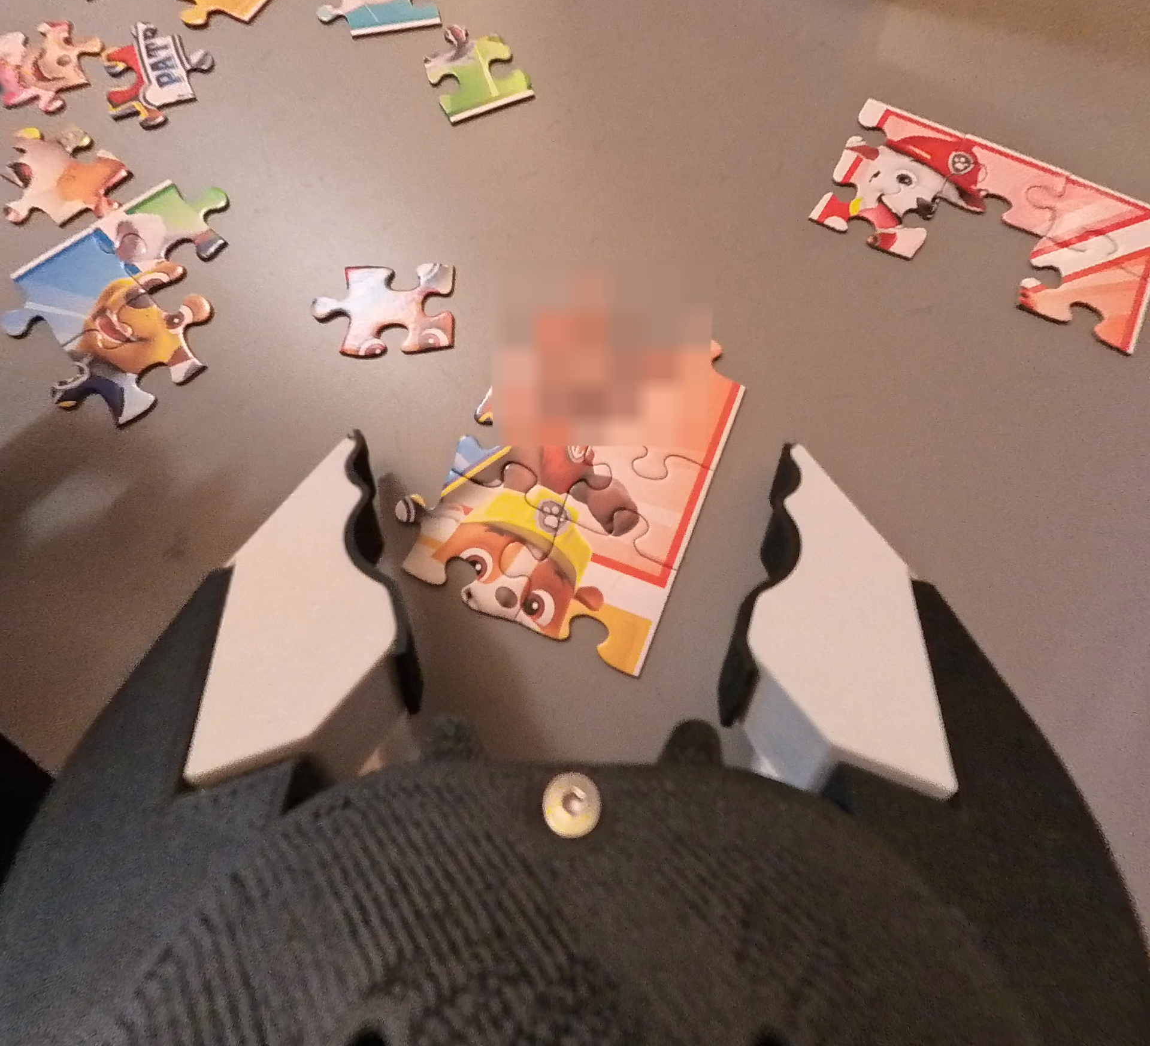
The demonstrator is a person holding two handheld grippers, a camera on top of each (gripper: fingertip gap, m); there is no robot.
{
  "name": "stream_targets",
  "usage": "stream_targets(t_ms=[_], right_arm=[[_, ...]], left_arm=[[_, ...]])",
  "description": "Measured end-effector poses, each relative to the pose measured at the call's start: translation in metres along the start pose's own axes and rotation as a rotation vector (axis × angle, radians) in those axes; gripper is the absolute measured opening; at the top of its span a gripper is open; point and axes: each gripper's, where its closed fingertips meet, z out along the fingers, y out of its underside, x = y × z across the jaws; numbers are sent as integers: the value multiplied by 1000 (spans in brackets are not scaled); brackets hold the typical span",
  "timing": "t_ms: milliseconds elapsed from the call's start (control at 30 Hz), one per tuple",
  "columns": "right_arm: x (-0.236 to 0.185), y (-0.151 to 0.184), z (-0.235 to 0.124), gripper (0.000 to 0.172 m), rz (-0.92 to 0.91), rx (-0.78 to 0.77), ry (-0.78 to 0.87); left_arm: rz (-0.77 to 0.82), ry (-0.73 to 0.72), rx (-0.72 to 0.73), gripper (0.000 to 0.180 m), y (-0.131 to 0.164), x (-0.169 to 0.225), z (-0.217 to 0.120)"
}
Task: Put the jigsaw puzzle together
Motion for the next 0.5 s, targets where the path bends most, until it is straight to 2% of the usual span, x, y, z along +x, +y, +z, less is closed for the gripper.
stream_targets(t_ms=[167, 367, 500], right_arm=[[3, 7, 3, 120, 2, -43, 13], [21, 8, -3, 100, 32, -27, 49], [37, 12, -8, 95, 62, -24, 85]], left_arm=[[-9, -5, 15, 46, -2, 1, -4], [-7, -17, 18, 46, -1, 1, -9], [-10, -18, 20, 46, 0, 1, -10]])
